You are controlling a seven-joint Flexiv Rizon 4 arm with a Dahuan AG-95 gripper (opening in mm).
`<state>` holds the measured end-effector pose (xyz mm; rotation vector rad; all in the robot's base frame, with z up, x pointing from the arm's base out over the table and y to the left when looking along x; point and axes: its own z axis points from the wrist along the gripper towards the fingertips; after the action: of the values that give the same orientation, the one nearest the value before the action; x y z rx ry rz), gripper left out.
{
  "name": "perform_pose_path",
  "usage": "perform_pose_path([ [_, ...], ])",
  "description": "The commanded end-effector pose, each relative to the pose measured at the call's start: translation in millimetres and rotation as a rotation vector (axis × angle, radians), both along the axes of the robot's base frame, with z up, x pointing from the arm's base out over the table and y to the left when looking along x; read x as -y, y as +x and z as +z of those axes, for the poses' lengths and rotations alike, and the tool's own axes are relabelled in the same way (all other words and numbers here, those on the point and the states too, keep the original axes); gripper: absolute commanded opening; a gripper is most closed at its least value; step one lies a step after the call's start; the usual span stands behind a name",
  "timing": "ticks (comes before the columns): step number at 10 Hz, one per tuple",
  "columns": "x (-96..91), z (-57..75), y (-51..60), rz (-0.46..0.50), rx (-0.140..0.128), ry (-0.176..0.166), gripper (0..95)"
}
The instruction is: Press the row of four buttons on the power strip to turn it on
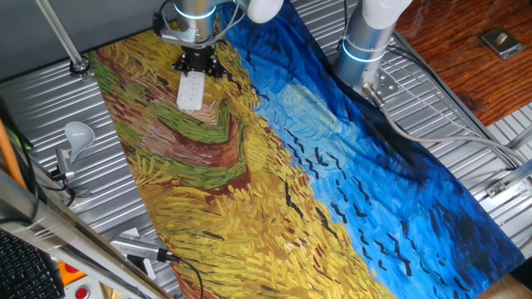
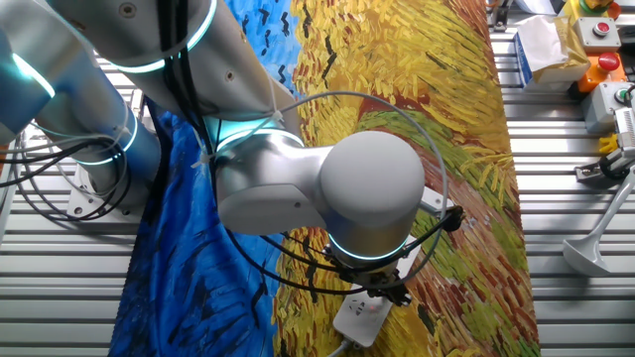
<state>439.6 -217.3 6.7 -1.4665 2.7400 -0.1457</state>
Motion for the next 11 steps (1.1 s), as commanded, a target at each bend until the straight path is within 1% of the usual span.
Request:
perform_pose_path([
  [1,0.4,-11.3,0.1,0.001,0.004,-0.002,95.0],
  [4,0.6,-18.1,-0.2,0.005,0.013,-0.003,95.0],
  [11,0.9,-18.0,-1.7,0.015,0.017,-0.003,95.0],
])
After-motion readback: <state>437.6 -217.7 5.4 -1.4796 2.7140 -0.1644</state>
